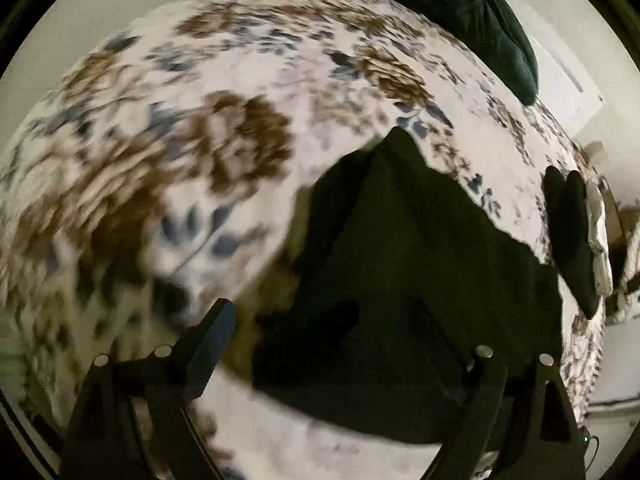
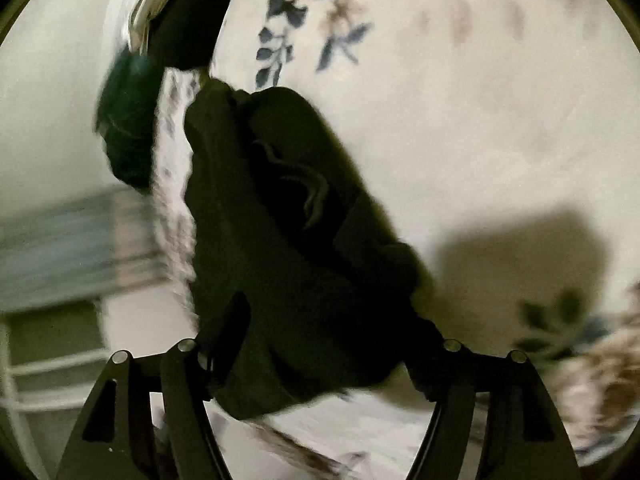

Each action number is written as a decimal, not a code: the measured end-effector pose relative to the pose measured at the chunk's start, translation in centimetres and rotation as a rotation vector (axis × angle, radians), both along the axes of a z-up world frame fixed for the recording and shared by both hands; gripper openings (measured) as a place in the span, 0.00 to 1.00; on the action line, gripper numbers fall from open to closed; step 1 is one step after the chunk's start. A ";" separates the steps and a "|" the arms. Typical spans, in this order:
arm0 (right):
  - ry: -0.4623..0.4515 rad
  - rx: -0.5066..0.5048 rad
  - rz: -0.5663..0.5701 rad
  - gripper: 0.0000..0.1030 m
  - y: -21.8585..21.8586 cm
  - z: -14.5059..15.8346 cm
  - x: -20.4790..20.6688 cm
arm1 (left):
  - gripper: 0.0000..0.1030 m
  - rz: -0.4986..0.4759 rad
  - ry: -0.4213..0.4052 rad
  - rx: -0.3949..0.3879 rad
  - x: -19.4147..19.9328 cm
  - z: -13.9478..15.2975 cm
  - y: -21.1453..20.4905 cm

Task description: Fold small clothes

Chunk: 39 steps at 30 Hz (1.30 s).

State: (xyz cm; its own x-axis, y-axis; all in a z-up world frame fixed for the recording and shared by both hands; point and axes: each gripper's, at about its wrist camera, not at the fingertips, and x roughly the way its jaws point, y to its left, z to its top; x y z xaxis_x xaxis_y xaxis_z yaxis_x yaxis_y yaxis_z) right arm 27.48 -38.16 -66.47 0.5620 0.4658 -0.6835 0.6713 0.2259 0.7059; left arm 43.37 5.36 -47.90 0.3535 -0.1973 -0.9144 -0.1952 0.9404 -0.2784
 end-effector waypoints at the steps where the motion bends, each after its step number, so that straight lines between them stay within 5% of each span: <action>1: 0.025 -0.050 0.035 0.70 -0.4 1.2 -0.2 | 0.87 -0.019 0.022 -0.011 1.2 -0.7 0.0; 8: 0.063 -0.368 0.172 0.71 -3.6 8.0 4.7 | 0.87 -0.220 0.229 -0.028 8.6 -7.7 -4.1; 12: 0.154 -0.391 0.329 0.71 -4.2 4.8 10.9 | 0.86 -0.275 0.186 -0.050 8.7 -8.4 -5.4; 15: 0.170 -0.345 0.430 0.66 -4.2 1.3 13.3 | 0.50 -0.302 0.130 -0.182 7.6 -6.9 -5.1; 16: 0.145 -0.320 0.435 0.46 -4.2 0.9 13.6 | 0.28 -0.301 0.126 -0.228 7.3 -6.6 -4.8; 17: 0.128 -0.289 0.434 0.33 -4.4 0.6 13.5 | 0.22 -0.294 0.126 -0.288 7.1 -6.4 -4.4; 20: 0.015 -0.117 0.416 0.28 -4.9 0.9 13.4 | 0.21 -0.215 0.117 -0.608 6.6 -7.1 -1.9; 21: -0.085 0.048 0.377 0.28 -5.3 0.8 12.9 | 0.21 -0.143 0.136 -0.757 6.4 -8.5 -0.6; 22: -0.169 0.181 0.338 0.27 -5.7 0.5 12.5 | 0.21 -0.108 0.152 -0.801 6.2 -9.6 0.2; 23: -0.219 0.323 0.294 0.27 -6.2 -0.4 11.9 | 0.21 -0.082 0.166 -0.785 6.1 -10.6 1.0; 25: -0.181 0.401 0.225 0.27 -7.6 -2.4 11.1 | 0.27 -0.065 0.186 -0.710 6.0 -12.3 2.4; 27: -0.045 0.306 0.182 0.27 -9.9 -4.6 10.0 | 0.27 -0.069 0.203 -0.711 6.1 -13.4 2.7; 30: 0.016 0.263 0.217 0.31 -10.4 -5.8 9.6 | 0.31 -0.108 0.215 -0.663 6.5 -12.5 1.5; 33: 0.050 0.094 0.310 0.52 -10.2 -2.9 10.7 | 0.45 -0.130 0.222 -0.594 6.8 -10.7 1.0; 36: 0.029 -0.097 0.349 0.70 -10.4 1.1 11.3 | 0.80 -0.148 0.170 -0.571 7.6 -9.0 0.9; 39: -0.006 -0.159 0.378 0.74 -10.7 2.7 12.9 | 0.81 -0.159 0.181 -0.537 9.6 -10.0 0.2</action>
State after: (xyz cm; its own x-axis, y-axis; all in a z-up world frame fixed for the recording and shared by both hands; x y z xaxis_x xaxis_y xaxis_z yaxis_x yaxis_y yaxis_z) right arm 40.34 -48.88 -63.74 0.3755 0.5294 -0.7607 0.5161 0.5623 0.6461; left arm 52.94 5.57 -57.91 0.1292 -0.6876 -0.7145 -0.1519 0.6983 -0.6995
